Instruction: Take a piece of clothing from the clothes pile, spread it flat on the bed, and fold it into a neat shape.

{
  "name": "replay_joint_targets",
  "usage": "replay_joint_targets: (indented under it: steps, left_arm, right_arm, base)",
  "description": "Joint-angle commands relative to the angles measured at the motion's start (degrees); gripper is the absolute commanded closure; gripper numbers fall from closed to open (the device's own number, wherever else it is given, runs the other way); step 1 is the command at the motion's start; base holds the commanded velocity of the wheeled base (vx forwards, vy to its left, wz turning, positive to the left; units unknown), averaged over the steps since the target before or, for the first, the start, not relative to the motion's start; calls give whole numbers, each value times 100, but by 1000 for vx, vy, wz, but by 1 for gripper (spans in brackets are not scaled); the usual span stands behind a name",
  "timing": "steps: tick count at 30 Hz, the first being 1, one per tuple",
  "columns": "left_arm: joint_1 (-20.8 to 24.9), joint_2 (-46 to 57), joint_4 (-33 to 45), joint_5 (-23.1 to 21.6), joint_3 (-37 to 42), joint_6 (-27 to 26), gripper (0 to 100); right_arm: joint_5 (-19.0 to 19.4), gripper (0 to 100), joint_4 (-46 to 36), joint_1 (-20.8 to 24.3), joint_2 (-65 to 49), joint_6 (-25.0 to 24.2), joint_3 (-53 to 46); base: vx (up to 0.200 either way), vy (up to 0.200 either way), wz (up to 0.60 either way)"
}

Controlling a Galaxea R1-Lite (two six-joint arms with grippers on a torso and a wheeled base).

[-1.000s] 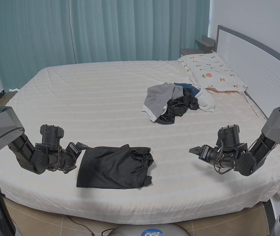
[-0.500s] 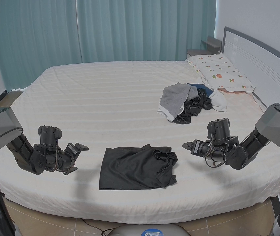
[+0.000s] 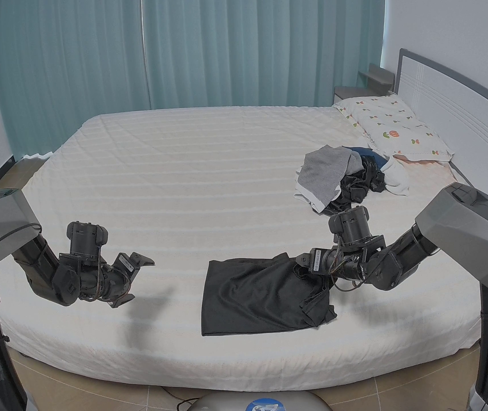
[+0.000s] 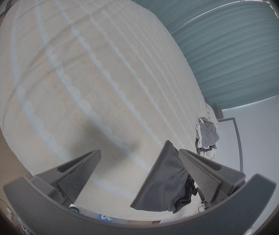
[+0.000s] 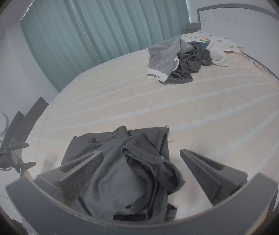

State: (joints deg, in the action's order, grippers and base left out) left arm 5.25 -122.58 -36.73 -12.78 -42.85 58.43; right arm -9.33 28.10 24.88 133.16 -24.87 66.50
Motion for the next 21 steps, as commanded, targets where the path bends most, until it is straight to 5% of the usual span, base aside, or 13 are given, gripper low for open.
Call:
replay_joint_targets:
  steps: [1, 7, 21]
  left_arm:
    - [11, -21, -10, 3, 31, 2, 0]
    - [20, -29, -106, 3, 57, -7, 0]
    - [37, -47, -168, 3, 110, -7, 0]
  right_arm:
    - [-105, 0, -147, 43, 386, 123, 390]
    - [-192, 0, -120, 78, 668, 615, 478]
    - [-192, 0, -77, -62, 826, 782, 548]
  base:
    - [0, 0, 0]
    - [0, 0, 0]
    - [0, 0, 0]
